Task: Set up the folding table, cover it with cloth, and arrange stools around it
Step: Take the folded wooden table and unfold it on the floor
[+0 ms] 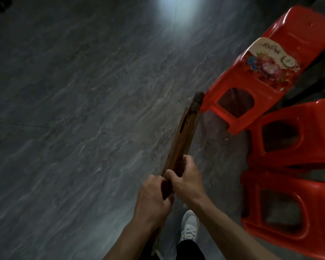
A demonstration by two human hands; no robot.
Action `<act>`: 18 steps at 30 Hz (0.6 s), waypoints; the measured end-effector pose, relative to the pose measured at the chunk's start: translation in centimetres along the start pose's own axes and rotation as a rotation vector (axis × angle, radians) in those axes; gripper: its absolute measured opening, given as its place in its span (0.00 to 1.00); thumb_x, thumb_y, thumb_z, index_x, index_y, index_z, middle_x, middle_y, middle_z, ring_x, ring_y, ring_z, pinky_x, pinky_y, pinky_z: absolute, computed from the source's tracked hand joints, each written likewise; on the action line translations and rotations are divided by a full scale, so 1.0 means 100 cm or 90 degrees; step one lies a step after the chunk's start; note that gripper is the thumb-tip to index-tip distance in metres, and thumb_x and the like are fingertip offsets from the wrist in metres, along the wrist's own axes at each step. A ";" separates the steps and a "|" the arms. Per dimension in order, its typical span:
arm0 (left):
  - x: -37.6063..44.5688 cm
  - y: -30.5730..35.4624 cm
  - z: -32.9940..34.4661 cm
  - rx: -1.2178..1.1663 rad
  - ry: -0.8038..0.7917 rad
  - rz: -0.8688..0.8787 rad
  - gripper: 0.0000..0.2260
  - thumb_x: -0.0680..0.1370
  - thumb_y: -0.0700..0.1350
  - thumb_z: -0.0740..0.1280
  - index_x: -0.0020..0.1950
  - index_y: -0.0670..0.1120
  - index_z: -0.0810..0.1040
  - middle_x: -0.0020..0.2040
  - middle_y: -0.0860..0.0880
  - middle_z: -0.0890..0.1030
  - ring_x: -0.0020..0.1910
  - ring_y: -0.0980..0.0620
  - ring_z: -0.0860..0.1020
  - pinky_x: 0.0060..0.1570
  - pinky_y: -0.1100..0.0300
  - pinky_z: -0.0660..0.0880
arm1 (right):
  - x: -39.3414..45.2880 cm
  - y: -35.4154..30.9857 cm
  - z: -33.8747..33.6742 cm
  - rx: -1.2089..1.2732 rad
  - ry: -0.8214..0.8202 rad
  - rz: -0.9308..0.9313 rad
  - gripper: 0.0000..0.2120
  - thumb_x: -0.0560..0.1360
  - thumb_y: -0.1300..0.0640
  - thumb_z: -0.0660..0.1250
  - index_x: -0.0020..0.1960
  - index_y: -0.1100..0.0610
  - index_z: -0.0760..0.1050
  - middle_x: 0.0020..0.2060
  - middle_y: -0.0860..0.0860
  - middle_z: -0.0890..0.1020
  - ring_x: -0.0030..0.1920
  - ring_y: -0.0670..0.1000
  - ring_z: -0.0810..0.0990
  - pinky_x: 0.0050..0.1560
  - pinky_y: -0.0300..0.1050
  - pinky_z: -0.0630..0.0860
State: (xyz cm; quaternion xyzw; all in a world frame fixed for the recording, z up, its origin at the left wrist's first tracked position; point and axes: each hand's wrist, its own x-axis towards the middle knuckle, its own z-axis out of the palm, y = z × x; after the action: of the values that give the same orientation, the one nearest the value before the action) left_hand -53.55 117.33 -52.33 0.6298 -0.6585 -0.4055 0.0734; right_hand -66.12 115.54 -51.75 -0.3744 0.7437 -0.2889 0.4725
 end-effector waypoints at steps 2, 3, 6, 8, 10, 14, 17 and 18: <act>0.007 -0.005 0.008 -0.012 0.010 -0.007 0.08 0.72 0.52 0.72 0.44 0.52 0.75 0.42 0.55 0.70 0.37 0.60 0.71 0.34 0.68 0.67 | 0.009 0.004 0.004 -0.016 -0.013 -0.020 0.15 0.73 0.60 0.72 0.56 0.53 0.70 0.42 0.47 0.81 0.40 0.39 0.81 0.37 0.35 0.78; 0.009 -0.007 0.010 -0.017 0.015 -0.009 0.08 0.72 0.52 0.72 0.45 0.52 0.75 0.42 0.55 0.70 0.37 0.59 0.72 0.35 0.68 0.69 | 0.012 0.005 0.005 -0.026 -0.017 -0.029 0.15 0.73 0.60 0.72 0.56 0.52 0.71 0.42 0.47 0.81 0.41 0.40 0.81 0.39 0.36 0.79; 0.015 -0.009 0.018 -0.048 0.040 -0.021 0.07 0.72 0.50 0.72 0.44 0.52 0.75 0.42 0.54 0.71 0.37 0.58 0.73 0.37 0.60 0.75 | 0.023 0.007 0.010 -0.056 -0.018 -0.069 0.14 0.73 0.60 0.72 0.55 0.51 0.71 0.42 0.46 0.81 0.41 0.38 0.81 0.39 0.31 0.77; 0.019 -0.010 0.023 -0.067 0.059 -0.038 0.07 0.72 0.47 0.72 0.43 0.51 0.75 0.42 0.53 0.71 0.36 0.58 0.74 0.35 0.60 0.75 | 0.029 0.009 0.014 -0.077 -0.018 -0.087 0.14 0.74 0.61 0.71 0.55 0.50 0.71 0.41 0.43 0.80 0.40 0.34 0.79 0.38 0.27 0.73; 0.024 -0.012 0.029 -0.074 0.075 -0.040 0.07 0.71 0.46 0.72 0.42 0.49 0.75 0.42 0.52 0.71 0.35 0.57 0.73 0.32 0.64 0.71 | 0.036 0.013 0.018 -0.102 -0.013 -0.100 0.13 0.73 0.60 0.70 0.56 0.53 0.74 0.41 0.43 0.81 0.40 0.35 0.79 0.40 0.29 0.75; 0.031 -0.017 0.042 -0.096 0.097 -0.032 0.08 0.70 0.45 0.73 0.44 0.46 0.76 0.42 0.51 0.69 0.33 0.55 0.69 0.29 0.69 0.63 | 0.045 0.022 0.027 -0.141 -0.001 -0.114 0.18 0.72 0.58 0.70 0.62 0.56 0.76 0.45 0.48 0.84 0.44 0.44 0.83 0.50 0.41 0.81; 0.032 -0.028 0.041 -0.098 0.112 -0.044 0.09 0.71 0.45 0.74 0.45 0.46 0.76 0.42 0.52 0.68 0.32 0.58 0.68 0.28 0.69 0.65 | 0.049 0.026 0.039 -0.141 -0.014 -0.130 0.18 0.73 0.57 0.70 0.63 0.56 0.76 0.45 0.47 0.84 0.44 0.44 0.83 0.49 0.42 0.82; 0.032 -0.032 0.040 -0.093 0.110 -0.042 0.09 0.71 0.46 0.74 0.46 0.46 0.76 0.42 0.53 0.68 0.32 0.59 0.68 0.29 0.69 0.65 | 0.049 0.026 0.043 -0.133 -0.014 -0.130 0.20 0.73 0.57 0.71 0.64 0.56 0.75 0.46 0.47 0.84 0.45 0.43 0.83 0.50 0.42 0.82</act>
State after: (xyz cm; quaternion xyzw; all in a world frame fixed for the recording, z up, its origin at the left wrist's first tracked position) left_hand -54.14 116.70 -58.31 0.6767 -0.5974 -0.3986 0.1622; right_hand -64.29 112.60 -57.84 -0.4985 0.7224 -0.2525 0.4072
